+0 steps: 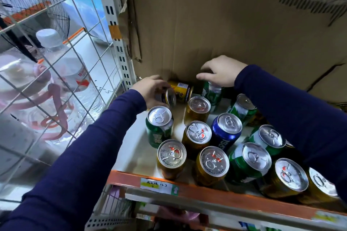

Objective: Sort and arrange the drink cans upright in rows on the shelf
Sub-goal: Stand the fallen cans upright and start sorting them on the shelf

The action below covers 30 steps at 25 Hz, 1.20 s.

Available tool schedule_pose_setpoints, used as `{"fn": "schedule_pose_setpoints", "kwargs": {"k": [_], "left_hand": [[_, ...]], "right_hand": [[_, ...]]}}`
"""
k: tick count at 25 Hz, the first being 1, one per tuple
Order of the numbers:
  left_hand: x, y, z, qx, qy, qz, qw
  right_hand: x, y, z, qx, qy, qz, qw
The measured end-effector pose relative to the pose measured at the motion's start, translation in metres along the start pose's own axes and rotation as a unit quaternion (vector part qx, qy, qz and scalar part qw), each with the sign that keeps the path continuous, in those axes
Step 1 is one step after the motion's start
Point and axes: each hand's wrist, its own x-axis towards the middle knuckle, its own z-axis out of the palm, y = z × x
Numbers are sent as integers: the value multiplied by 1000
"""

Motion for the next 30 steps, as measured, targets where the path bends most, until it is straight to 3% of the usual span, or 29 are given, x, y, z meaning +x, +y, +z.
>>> {"fn": "schedule_pose_setpoints", "kwargs": {"k": [3, 7, 12, 16, 19, 22, 25, 30], "left_hand": [[-21, -4, -3, -183, 88, -46, 978], [-37, -8, 12, -279, 139, -95, 945], [-43, -19, 3, -315, 81, -104, 940], [-35, -22, 2, -341, 31, -104, 934], [-35, -25, 4, -336, 47, -109, 934], [-33, -22, 5, -319, 75, -119, 937], [-32, -18, 5, -284, 96, -123, 946], [-21, 9, -13, -126, 109, -56, 984]], "right_hand": [[13, -20, -1, -4, -21, -57, 998], [36, -40, 16, -32, -110, -26, 993], [46, -49, 37, -87, -112, 23, 990], [47, -48, 28, -18, -90, 46, 995], [47, -45, 19, 71, -40, 52, 995], [44, -53, 22, 90, 22, 37, 995], [41, -57, 25, 102, 19, 8, 995], [-1, -33, -2, 140, 36, 4, 990]]}}
